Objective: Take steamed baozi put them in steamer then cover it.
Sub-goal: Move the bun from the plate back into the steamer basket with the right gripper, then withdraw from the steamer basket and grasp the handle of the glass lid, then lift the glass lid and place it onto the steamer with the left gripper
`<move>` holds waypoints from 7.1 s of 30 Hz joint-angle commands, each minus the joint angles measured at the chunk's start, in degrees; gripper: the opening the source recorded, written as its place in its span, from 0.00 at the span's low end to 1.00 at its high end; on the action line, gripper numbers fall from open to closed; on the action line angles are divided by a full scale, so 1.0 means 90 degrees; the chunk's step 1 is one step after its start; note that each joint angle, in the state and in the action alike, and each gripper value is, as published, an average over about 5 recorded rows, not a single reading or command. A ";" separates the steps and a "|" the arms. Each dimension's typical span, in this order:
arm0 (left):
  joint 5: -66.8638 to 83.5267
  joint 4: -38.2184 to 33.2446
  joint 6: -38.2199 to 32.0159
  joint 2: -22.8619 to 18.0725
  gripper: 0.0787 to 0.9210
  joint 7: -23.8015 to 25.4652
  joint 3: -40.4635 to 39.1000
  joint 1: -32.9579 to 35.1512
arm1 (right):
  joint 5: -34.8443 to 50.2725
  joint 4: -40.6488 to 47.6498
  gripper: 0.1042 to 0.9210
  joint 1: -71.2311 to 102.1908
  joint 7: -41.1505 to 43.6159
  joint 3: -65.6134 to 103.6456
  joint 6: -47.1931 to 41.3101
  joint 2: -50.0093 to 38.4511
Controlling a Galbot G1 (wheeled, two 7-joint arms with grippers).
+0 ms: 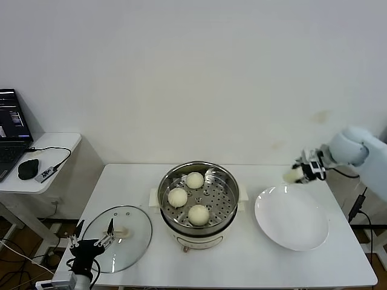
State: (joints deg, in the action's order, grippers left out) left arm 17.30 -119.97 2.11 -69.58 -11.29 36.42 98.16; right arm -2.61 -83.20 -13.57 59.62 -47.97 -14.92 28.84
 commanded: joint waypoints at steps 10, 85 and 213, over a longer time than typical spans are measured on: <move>-0.0037 -0.0010 0.0007 -0.0036 0.88 0.0002 0.0074 0.0034 | 0.2923 -0.1331 0.56 -0.2823 -0.0917 -0.2491 -0.1496 0.2144; -0.0077 0.0099 0.0045 -0.0217 0.88 0.0013 0.0081 -0.0123 | 0.3340 -0.2854 0.88 0.2231 -0.5786 0.1025 -0.0938 0.0520; -0.8056 0.1490 -0.0266 0.1301 0.09 0.0948 0.0787 -0.1436 | 0.0594 -0.3291 0.88 1.1851 -0.5311 1.1245 0.2668 0.6048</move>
State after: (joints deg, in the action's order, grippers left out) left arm -60.74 -99.01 -4.77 -62.29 -10.04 38.25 84.46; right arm 2.80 -112.87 93.16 11.79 53.31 9.10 83.51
